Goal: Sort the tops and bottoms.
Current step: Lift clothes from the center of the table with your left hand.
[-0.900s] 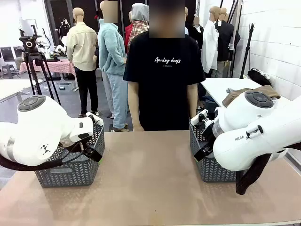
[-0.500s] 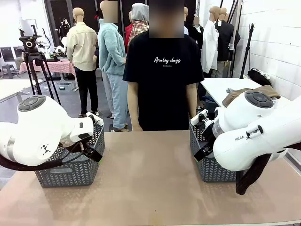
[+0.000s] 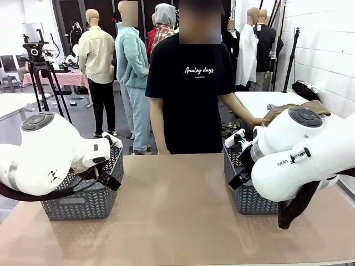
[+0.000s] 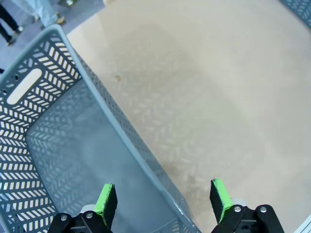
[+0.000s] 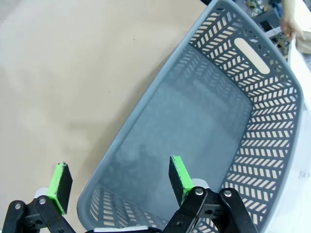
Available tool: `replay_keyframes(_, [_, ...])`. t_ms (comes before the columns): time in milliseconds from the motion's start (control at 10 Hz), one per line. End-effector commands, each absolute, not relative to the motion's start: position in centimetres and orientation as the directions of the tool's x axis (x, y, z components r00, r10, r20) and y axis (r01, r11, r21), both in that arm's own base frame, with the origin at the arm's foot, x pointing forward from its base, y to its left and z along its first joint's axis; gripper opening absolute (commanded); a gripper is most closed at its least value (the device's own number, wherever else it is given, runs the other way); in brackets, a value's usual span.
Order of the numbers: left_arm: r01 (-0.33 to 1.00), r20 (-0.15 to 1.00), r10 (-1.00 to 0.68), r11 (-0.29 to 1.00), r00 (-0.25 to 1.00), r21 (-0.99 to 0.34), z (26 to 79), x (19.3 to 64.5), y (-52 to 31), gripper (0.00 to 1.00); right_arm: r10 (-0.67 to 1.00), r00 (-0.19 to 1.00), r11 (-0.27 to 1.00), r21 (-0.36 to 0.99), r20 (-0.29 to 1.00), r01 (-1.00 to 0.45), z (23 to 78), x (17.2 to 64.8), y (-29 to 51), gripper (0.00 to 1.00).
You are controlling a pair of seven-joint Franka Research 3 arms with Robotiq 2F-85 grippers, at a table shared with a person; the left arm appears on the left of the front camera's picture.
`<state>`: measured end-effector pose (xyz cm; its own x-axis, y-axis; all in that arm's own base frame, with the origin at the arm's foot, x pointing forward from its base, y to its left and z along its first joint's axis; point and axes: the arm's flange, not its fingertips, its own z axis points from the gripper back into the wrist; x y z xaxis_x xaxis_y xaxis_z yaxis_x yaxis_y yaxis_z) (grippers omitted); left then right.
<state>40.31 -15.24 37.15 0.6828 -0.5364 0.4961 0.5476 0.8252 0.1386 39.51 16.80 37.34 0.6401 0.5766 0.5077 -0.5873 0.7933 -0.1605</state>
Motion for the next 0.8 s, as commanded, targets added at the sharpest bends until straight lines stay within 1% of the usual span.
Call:
replay_keyframes(0, [0.546,0.496,-0.535,0.826,0.684,0.138,37.15,40.34,-15.13,1.00,0.576,0.640,0.794,-0.160,0.508,-0.587,37.34,39.52,16.79,1.00])
replay_keyframes(700, [0.546,0.496,-0.535,0.826,0.684,0.138,37.15,40.34,-15.13,1.00,0.576,0.640,0.794,-0.160,0.508,-0.587,37.34,39.52,16.79,1.00])
